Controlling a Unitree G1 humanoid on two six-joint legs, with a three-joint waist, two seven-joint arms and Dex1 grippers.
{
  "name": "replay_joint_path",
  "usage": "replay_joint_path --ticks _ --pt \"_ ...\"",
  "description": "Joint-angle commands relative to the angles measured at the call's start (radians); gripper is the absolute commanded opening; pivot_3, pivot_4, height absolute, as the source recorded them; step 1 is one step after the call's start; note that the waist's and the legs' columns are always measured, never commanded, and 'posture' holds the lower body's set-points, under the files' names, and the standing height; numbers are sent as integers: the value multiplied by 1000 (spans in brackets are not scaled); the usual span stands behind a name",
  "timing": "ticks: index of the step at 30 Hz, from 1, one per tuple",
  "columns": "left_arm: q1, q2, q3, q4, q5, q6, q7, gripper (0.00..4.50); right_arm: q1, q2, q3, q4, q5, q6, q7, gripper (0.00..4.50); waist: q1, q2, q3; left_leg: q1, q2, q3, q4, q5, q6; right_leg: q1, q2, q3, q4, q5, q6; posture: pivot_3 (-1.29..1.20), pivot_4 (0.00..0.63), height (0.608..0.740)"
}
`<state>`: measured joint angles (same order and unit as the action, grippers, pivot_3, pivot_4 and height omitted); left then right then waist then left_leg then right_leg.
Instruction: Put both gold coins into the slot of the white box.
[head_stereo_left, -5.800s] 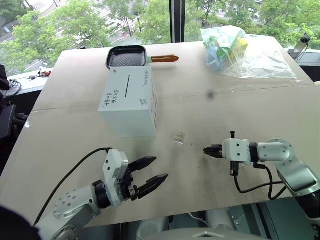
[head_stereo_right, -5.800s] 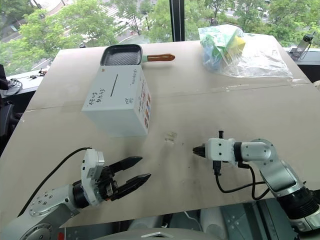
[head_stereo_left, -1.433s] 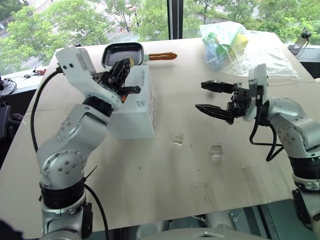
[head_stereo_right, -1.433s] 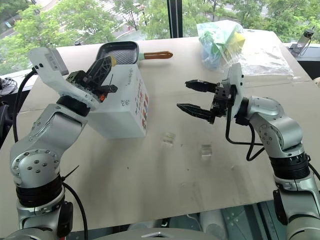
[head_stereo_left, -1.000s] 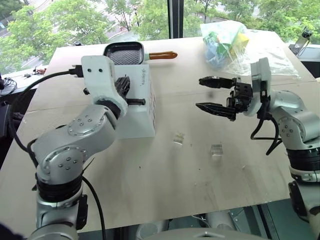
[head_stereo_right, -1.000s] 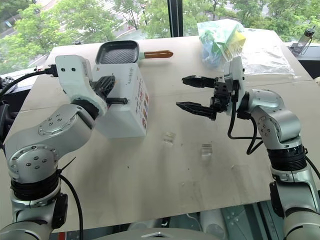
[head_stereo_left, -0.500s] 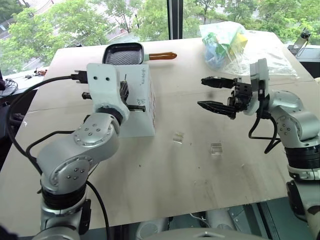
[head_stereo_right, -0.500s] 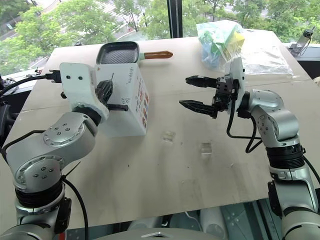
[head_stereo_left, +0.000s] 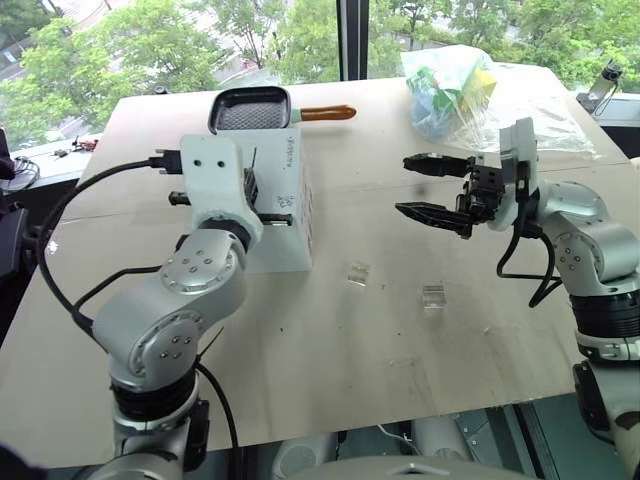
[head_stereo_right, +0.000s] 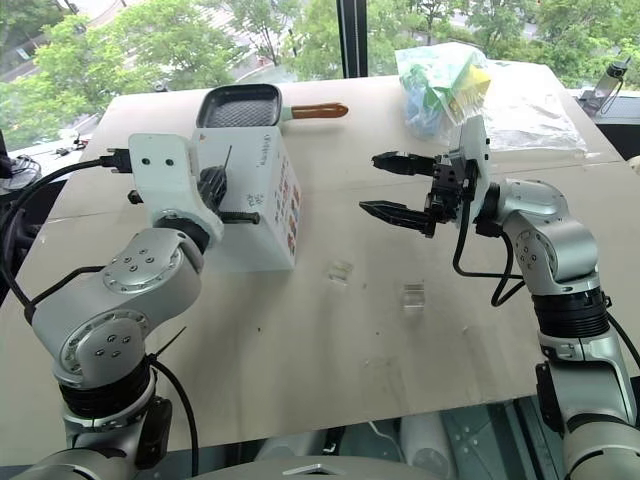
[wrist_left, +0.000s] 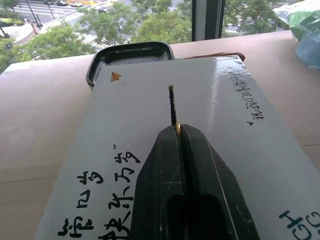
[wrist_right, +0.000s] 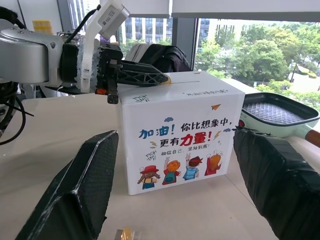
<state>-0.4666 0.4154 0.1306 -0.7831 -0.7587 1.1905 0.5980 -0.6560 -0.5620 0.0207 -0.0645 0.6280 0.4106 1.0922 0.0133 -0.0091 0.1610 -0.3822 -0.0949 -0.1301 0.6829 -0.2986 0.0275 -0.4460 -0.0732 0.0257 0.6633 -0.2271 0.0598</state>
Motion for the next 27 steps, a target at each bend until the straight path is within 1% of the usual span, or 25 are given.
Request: replay_joint_path --ticks 1,2,3,6,8,10,11,12,13,16,17,18,19,20,22,23,24,25,27 --pt "30 -39 15 -18 9 17 -49 0 -4 3 -34 -23 6 -19 6 3906 0 0 0 0 0 0 0 0 0 0 0 0 0 0 0 0 150 721" --pt "31 -49 24 -21 18 14 -59 582 -1 3 -34 -25 6 -19 4 3980 0 0 0 0 0 0 0 0 0 0 0 0 0 0 0 0 150 721" --pt "29 -57 31 -23 28 8 -68 911 1 4 -34 -28 6 -18 2 3980 0 0 0 0 0 0 0 0 0 0 0 0 0 0 0 0 150 721" --pt "20 -63 46 -31 71 -49 -110 2273 11 11 -30 -35 1 -14 -14 3980 -1 0 0 0 0 0 1 0 0 0 0 0 0 0 0 0 150 721" --pt "17 -48 82 -44 83 -138 -185 3287 27 19 -18 -43 -12 -15 -28 3980 -3 0 0 0 0 0 1 0 0 0 0 0 0 0 0 0 150 721" --pt "26 -7 127 -58 68 -209 -296 4154 41 28 -7 -50 -20 -16 -33 3980 -5 0 0 0 0 0 0 0 0 0 0 0 0 1 -1 0 150 721" --pt "32 6 138 -60 64 -230 -332 4478 45 31 -5 -52 -23 -16 -33 3980 -6 0 0 0 1 0 0 0 0 0 1 0 0 1 -1 0 150 721" --pt "41 24 167 -60 36 -245 -378 4478 52 35 2 -56 -30 -17 -32 3980 -6 0 0 0 1 0 0 0 0 0 1 0 0 1 -1 0 150 721" --pt "52 39 210 -62 -24 -261 -438 4478 60 40 13 -62 -39 -16 -35 3980 -8 0 0 0 1 1 0 0 0 0 1 0 0 1 -1 0 150 721" --pt "147 138 362 -83 -342 -275 -652 4478 90 57 65 -69 -97 -36 -39 3980 -17 0 0 0 1 0 0 0 0 0 1 0 0 1 -1 0 150 721" --pt "178 172 386 -85 -410 -275 -687 4478 95 61 73 -68 -110 -43 -39 3980 -20 0 0 0 1 0 0 0 0 0 1 0 0 1 -1 0 150 721" --pt "227 211 406 -93 -485 -268 -724 4478 99 63 79 -65 -119 -49 -36 3980 -22 0 0 0 1 0 0 0 0 0 1 0 -1 1 -1 0 150 721" --pt "318 259 421 -116 -536 -250 -790 4478 102 65 83 -61 -125 -53 -34 3980 -26 0 0 0 1 0 0 0 0 -1 1 0 -1 1 -1 0 150 721" --pt "395 299 430 -135 -562 -241 -838 4478 104 67 85 -58 -130 -57 -32 3980 -29 0 0 0 1 0 0 0 0 -1 1 0 -1 1 -1 0 150 721" --pt "544 348 418 -167 -519 -245 -911 4478 115 68 94 -55 -145 -69 -26 3980 -30 0 0 1 1 1 0 0 0 -1 1 2 -1 1 -1 0 150 721" --pt "594 361 407 -174 -480 -259 -930 4478 121 68 97 -58 -151 -72 -25 3980 -28 0 0 1 1 2 -1 0 0 0 1 3 -1 1 -1 0 150 721" --pt "643 369 387 -175 -412 -284 -957 4478 131 66 107 -64 -161 -70 -25 3980 -26 0 0 1 1 1 -1 0 0 0 1 2 -1 1 -1 0 150 721" --pt "680 370 371 -169 -357 -312 -979 4478 140 65 120 -71 -176 -73 -27 3980 -22 0 0 1 1 1 -1 0 0 0 1 3 0 1 -2 0 150 721" --pt "737 343 358 -151 -317 -358 -1017 4478 158 77 155 -83 -217 -87 -46 3980 -17 1 0 1 2 0 -1 0 0 1 1 2 -1 2 -4 0 150 721"
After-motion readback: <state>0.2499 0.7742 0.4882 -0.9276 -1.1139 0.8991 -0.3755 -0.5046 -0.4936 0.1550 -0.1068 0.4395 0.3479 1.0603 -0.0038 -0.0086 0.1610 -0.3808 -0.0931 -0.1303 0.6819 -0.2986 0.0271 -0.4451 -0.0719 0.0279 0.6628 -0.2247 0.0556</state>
